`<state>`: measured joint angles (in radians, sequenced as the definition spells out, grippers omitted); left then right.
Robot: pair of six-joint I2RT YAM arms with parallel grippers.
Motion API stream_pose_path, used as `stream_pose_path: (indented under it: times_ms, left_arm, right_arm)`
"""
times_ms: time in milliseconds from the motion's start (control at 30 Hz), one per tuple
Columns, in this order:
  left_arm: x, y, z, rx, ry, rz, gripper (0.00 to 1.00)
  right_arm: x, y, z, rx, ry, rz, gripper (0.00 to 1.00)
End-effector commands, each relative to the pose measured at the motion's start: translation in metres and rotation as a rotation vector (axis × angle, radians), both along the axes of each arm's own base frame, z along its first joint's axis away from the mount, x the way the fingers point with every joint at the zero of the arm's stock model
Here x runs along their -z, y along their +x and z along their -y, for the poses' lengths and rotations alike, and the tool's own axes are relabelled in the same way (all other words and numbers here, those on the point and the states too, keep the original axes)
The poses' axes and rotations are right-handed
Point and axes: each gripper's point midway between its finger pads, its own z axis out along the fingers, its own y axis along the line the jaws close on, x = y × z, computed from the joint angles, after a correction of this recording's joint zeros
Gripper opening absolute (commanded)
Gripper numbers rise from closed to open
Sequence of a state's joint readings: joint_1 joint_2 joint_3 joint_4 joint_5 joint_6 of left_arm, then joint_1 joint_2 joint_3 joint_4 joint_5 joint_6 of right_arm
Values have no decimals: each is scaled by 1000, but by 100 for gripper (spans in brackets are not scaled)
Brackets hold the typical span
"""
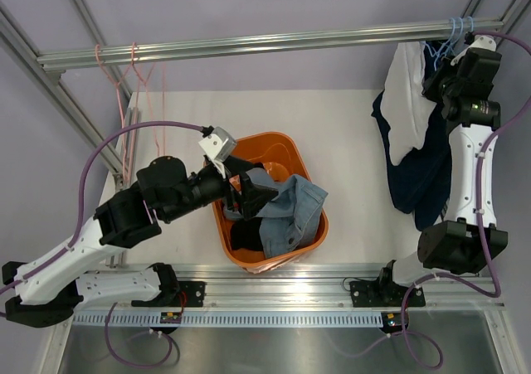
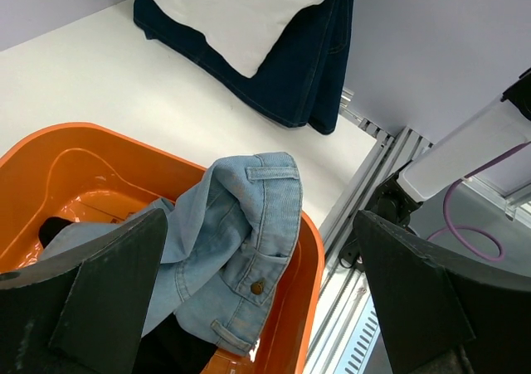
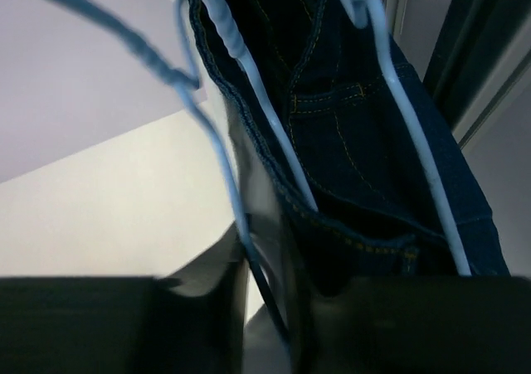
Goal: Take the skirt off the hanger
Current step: Pick up the hanger from the clothesline.
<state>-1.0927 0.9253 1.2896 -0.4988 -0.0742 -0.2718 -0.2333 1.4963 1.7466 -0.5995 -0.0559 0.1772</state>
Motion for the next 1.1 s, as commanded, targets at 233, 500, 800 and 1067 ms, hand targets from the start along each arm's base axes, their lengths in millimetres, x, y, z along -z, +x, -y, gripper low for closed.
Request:
stream_pose_path:
  times_ms: [233,500,800,1067]
  left_arm:
    - [-27,-1,-1,10,-68,64,99]
    - [-30,-5,-2,19,-102,38,99]
    - [-38,-7,-9,2,-127,20,99]
    - [-53,-5,8,32,-130,-5,99]
  right_arm:
    - [-58,-4,-8,-59,-59,177,0]
    - [-117,-21,-45,-249,-69,318,0]
    - [-126,-54,-94,-469,51,281,0]
    - [-70,-100,-128,-562,210,118,0]
